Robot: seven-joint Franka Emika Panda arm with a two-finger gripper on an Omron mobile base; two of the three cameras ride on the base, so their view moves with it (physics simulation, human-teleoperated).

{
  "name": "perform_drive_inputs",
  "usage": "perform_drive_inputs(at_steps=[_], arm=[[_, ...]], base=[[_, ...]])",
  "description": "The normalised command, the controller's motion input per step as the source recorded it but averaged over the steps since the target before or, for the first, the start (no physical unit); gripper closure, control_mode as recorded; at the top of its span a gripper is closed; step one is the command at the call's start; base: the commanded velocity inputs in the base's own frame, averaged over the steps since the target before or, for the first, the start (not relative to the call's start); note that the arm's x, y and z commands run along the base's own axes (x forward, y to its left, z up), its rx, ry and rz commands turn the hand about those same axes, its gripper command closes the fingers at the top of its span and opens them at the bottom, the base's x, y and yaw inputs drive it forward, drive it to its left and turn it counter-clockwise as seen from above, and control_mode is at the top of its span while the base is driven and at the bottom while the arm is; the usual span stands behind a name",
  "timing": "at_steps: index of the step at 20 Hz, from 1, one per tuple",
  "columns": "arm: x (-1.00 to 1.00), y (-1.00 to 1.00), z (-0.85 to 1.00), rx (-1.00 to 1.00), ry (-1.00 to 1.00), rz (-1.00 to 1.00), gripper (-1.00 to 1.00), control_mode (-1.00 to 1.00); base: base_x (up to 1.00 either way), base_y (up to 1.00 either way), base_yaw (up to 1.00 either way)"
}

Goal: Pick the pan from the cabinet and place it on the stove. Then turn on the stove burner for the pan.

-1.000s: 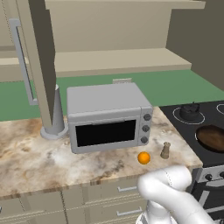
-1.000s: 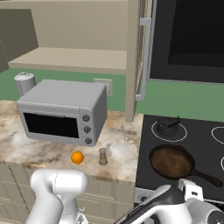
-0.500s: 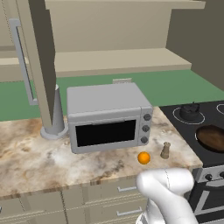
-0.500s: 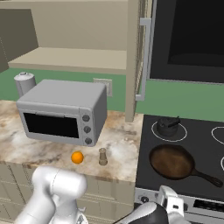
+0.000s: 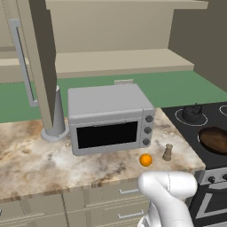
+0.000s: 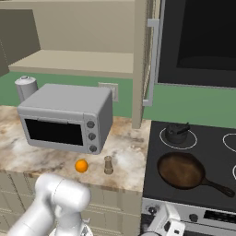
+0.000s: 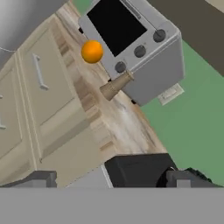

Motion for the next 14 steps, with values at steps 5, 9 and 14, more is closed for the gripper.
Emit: perform_drive_inputs(at_steps=[5, 9, 14], arm=[[0.0, 0.05, -0.21, 0.35, -0.09, -0.15, -1.0, -1.0], [0.12, 0.01, -0.12, 0.31, -0.04, -0.18, -1.0, -1.0], [0.17, 0.0, -0.05, 0.23, -0.04, -0.19, -1.0, -1.0]], base=[[0.0, 0.0, 0.0], [0.0, 0.0, 0.0], [0.0, 0.0, 0.0]])
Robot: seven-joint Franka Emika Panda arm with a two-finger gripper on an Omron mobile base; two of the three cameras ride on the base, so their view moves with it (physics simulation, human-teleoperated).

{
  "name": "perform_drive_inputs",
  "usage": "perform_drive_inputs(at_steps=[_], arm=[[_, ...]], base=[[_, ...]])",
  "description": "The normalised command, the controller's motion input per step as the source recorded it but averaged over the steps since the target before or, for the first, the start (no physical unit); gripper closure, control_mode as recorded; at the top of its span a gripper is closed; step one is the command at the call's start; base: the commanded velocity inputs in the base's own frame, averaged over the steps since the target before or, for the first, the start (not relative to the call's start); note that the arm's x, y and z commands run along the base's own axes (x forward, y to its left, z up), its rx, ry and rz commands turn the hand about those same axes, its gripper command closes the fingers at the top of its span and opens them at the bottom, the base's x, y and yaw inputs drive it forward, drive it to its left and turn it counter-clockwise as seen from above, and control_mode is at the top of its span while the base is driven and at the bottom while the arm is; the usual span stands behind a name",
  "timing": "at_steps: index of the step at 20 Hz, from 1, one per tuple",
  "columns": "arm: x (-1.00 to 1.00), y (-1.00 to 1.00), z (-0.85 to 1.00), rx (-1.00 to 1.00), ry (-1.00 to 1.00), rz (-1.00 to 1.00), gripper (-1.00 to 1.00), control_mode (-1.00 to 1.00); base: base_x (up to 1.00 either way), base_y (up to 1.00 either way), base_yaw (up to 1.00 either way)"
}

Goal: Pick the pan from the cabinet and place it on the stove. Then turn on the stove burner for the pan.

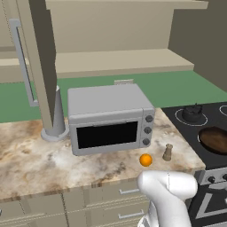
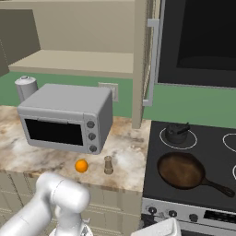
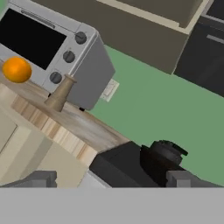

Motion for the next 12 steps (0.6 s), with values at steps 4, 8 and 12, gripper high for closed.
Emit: perform_drive_inputs(at_steps=[4, 8, 12], arm=[[0.08, 0.01, 0.0, 0.04, 0.0, -0.13, -1.0, -1.0], [0.0, 0.0, 0.0, 0.0, 0.0, 0.0, -1.0, -1.0], [0.04, 0.0, -0.01, 0.0, 0.0, -0.02, -1.0, -1.0]], base=[[0.0, 0.0, 0.0], [0.0, 0.0, 0.0], [0.0, 0.0, 0.0]])
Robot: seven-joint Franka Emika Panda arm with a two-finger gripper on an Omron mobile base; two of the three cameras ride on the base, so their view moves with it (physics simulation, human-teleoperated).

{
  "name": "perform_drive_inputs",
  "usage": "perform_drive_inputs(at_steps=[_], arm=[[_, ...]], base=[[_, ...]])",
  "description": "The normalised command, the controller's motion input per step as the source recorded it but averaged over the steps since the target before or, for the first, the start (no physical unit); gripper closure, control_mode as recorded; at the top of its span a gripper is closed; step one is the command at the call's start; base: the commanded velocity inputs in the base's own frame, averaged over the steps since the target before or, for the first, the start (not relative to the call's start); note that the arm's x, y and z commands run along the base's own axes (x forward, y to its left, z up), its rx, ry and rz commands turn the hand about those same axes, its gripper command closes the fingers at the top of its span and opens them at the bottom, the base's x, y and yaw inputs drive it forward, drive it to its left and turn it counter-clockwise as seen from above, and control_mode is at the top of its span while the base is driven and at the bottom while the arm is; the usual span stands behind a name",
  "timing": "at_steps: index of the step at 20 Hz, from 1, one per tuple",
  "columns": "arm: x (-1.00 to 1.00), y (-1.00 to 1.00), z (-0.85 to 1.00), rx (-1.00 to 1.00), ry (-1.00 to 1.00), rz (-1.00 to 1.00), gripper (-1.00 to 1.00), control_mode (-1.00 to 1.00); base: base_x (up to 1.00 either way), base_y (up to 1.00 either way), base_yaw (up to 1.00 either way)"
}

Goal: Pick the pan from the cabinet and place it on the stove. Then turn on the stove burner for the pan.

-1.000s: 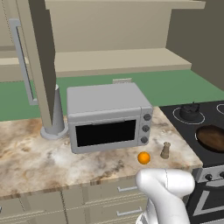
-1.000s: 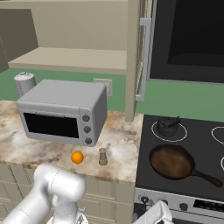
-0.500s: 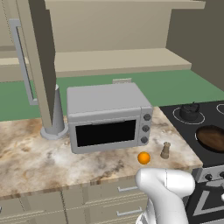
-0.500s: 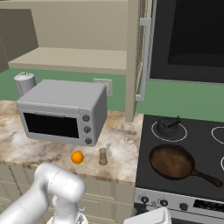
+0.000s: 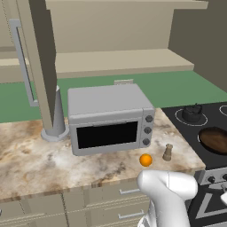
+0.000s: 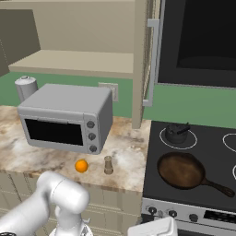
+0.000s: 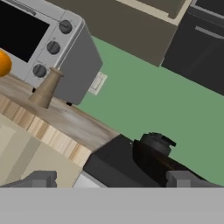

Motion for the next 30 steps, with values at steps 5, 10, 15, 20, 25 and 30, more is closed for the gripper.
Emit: perform_drive_inputs(at_steps=[5, 10, 15, 20, 25, 30], arm=[[0.0, 0.02, -0.01, 0.0, 0.01, -0.07, -1.0, -1.0], [0.0, 0.0, -0.02, 0.0, 0.0, -0.01, -1.0, -1.0], [0.0, 0.04, -0.04, 0.0, 0.0, 0.0, -1.0, -1.0], [0.0, 0.07, -0.11, 0.0, 0.0, 0.0, -1.0, -1.0], [0.0, 0.0, -0.17, 0.04, 0.0, 0.0, -1.0, -1.0], [0.01, -0.1, -0.09, 0.14, 0.0, -0.01, -1.0, -1.0]], base=[[0.0, 0.0, 0.0], [0.0, 0.0, 0.0], [0.0, 0.0, 0.0], [0.0, 0.0, 0.0], [0.0, 0.0, 0.0], [0.0, 0.0, 0.0]])
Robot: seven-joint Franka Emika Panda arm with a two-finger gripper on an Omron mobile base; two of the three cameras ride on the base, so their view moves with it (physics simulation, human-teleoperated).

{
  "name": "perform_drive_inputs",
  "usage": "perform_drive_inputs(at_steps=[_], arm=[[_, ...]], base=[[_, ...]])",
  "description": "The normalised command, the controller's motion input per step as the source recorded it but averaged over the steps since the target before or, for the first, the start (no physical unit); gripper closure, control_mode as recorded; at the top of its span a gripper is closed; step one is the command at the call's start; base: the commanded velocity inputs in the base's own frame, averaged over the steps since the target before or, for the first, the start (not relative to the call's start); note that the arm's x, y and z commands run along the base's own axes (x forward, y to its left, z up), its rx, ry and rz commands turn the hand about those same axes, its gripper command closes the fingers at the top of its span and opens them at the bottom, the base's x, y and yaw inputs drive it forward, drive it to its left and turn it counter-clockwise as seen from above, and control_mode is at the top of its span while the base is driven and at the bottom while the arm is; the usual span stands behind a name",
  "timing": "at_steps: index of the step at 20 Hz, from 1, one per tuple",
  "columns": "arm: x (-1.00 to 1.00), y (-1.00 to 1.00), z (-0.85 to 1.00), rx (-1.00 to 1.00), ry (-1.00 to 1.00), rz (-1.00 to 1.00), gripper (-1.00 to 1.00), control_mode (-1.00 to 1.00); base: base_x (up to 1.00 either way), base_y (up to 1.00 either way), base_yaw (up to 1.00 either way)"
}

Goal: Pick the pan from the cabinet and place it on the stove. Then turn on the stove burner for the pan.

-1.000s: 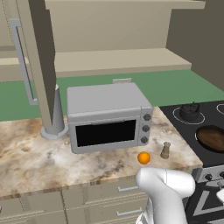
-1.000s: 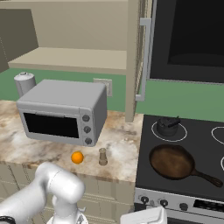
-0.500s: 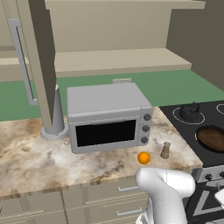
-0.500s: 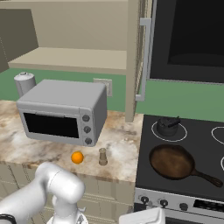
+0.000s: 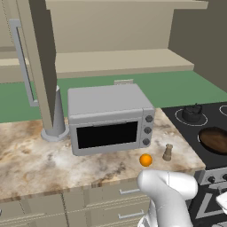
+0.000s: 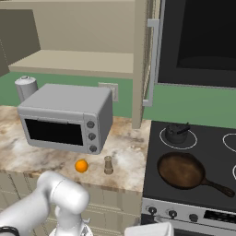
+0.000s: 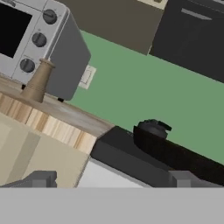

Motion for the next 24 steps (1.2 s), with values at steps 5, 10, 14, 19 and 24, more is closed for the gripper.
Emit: perform_drive_inputs(at_steps=[5, 10, 14, 19, 24], arm=[[0.08, -0.16, -0.01, 0.18, 0.02, -0.04, -1.0, -1.0], [0.12, -0.05, -0.01, 0.11, 0.05, -0.01, -1.0, -1.0], [0.03, 0.0, -0.12, 0.01, 0.0, 0.0, -1.0, -1.0], [0.21, 0.0, -0.23, 0.07, 0.03, 0.01, -1.0, -1.0], [0.08, -0.01, -0.14, 0.08, 0.01, 0.0, -1.0, -1.0]], base=[[0.0, 0.0, 0.0], [0.0, 0.0, 0.0], [0.0, 0.0, 0.0], [0.0, 0.0, 0.0], [0.0, 0.0, 0.0]])
